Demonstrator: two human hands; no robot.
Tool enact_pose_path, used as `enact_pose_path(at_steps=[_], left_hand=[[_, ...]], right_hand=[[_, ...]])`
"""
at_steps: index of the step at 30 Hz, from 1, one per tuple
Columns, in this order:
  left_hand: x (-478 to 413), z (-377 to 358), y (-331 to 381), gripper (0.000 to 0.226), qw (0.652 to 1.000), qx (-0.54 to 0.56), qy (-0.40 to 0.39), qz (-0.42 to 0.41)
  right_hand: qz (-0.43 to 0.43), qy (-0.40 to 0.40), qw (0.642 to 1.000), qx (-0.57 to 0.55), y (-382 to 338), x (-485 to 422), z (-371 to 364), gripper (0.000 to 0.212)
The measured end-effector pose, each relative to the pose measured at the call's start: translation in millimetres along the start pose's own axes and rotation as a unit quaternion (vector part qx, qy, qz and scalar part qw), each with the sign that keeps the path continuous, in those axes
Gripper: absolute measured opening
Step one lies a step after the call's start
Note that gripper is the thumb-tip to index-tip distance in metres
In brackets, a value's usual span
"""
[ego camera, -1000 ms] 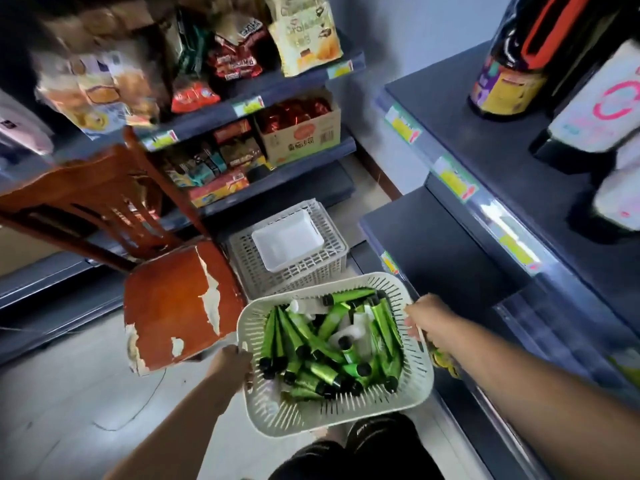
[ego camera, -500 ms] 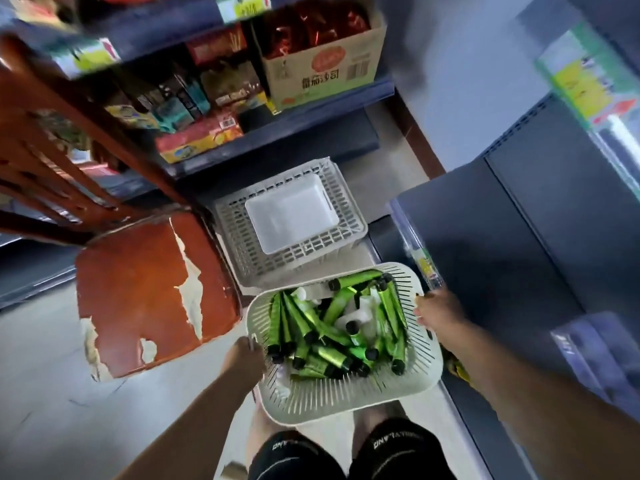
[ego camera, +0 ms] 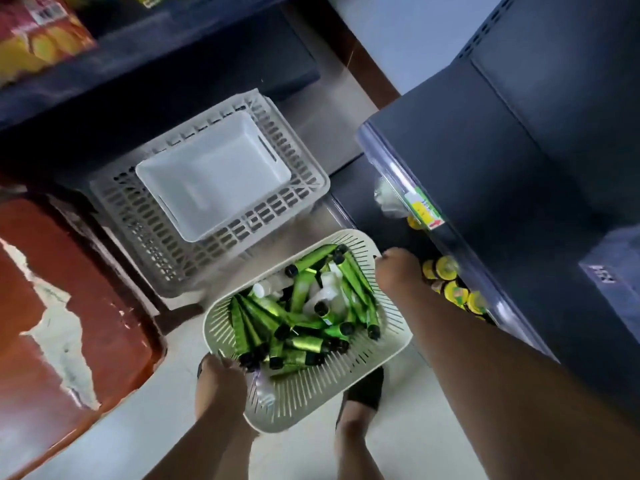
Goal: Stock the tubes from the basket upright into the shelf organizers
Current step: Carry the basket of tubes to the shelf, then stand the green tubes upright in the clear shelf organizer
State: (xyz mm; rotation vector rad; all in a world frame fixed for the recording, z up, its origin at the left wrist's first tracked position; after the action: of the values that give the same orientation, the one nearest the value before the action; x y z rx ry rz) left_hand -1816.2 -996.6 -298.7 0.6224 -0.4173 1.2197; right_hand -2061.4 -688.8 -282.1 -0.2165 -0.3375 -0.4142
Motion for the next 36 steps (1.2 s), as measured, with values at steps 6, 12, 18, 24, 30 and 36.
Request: enact_pose_path(at_steps=[6,12,18,24,30,36], left_hand=[[-76,-59,-40,0.021,0.999,-0.016,0.008,0.028],[-99,-75,-15,0.011,0.996,0.062,0.044,0.037],[-129,-122,-20,0.017,0.988,0.13,0.069,0.036],[-157,-137,-18,0.03,0.992,0.068,0.103,-0.023],[-72,-116,23,0.051,0.96,-0.009,0.161,-0.231],[-77,-171,72,0.057,0.823,-0.135,0.072,-0.547]], right_hand=[[0.075,0.03,0.997,0.003,-16,-20,-56,0.028],[0.092,0.064,0.994,-0.013,-25,-41,-92,0.027],[0.094,0.117,0.987,-0.059,-27,-55,-135,0.03],[0.101,0.168,0.969,-0.152,-30,-35,-165,0.047],[0.192,0.205,0.952,-0.118,34,34,-183,0.036],[0.252,0.17,0.951,-0.063,31,38,-207,0.032]])
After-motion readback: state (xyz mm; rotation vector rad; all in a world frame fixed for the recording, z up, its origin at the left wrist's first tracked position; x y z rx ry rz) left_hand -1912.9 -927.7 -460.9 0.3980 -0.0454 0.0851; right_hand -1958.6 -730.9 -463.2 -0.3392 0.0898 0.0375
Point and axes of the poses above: each hand's wrist, its own x-axis away from the middle knuckle, its own z-axis out of the back of the hand, y = z × x, the point moved 6 cm from there along -x, towards the middle knuckle, and after that the axes turned 15 degrees about y, right-handed, at the moved point
